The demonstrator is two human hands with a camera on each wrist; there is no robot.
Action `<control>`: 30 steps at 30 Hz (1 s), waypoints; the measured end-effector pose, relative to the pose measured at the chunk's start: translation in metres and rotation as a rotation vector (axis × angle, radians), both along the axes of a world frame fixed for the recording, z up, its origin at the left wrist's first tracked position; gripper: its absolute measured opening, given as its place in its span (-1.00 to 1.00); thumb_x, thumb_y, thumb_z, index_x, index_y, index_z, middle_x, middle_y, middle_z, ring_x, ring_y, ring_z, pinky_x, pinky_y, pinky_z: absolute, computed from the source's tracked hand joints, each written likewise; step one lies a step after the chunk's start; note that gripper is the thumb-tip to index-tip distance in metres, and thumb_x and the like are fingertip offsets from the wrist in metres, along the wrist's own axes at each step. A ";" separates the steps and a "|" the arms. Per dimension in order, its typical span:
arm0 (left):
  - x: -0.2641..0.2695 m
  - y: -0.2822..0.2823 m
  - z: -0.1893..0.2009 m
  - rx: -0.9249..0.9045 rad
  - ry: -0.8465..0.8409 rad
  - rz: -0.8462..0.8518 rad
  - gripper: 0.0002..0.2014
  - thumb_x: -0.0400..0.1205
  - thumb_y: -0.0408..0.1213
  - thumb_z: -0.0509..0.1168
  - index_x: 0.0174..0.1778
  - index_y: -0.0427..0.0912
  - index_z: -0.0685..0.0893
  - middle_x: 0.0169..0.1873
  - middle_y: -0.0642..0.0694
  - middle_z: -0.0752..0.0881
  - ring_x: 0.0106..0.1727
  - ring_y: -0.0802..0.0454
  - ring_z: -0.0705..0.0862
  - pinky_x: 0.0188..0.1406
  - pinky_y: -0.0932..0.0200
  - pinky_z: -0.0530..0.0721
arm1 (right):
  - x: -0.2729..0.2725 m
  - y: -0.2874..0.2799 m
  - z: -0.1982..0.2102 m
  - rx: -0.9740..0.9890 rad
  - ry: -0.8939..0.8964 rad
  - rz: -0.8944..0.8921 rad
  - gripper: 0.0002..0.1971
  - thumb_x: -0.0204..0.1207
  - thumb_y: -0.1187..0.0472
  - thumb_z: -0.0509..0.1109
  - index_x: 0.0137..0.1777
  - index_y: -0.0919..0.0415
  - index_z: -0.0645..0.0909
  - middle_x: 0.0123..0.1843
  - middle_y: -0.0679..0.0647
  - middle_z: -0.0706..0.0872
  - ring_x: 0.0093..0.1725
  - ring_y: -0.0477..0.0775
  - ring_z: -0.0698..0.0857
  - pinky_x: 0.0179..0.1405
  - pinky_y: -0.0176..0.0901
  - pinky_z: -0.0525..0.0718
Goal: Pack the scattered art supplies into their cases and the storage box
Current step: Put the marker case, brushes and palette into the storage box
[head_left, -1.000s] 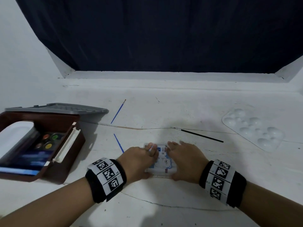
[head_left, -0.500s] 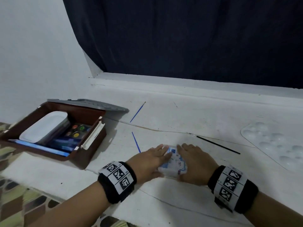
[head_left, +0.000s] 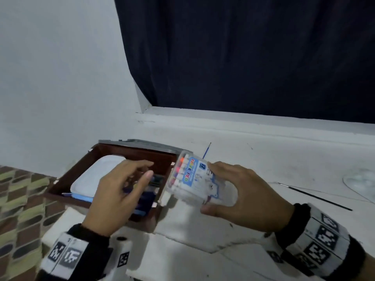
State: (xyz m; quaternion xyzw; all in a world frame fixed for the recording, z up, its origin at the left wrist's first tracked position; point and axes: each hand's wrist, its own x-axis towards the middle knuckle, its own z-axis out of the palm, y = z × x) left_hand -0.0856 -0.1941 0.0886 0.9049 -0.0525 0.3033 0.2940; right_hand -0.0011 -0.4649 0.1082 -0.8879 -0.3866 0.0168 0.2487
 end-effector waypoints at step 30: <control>0.003 0.123 -0.027 0.056 0.390 -0.122 -0.49 0.67 0.24 0.03 0.46 0.10 0.48 0.24 0.11 0.65 0.23 0.16 0.62 0.12 0.08 0.73 | 0.025 0.191 -0.049 -0.125 -0.106 0.017 -0.52 0.64 -0.10 0.29 0.48 0.10 0.51 0.40 0.05 0.60 0.36 0.07 0.54 0.28 -0.03 0.58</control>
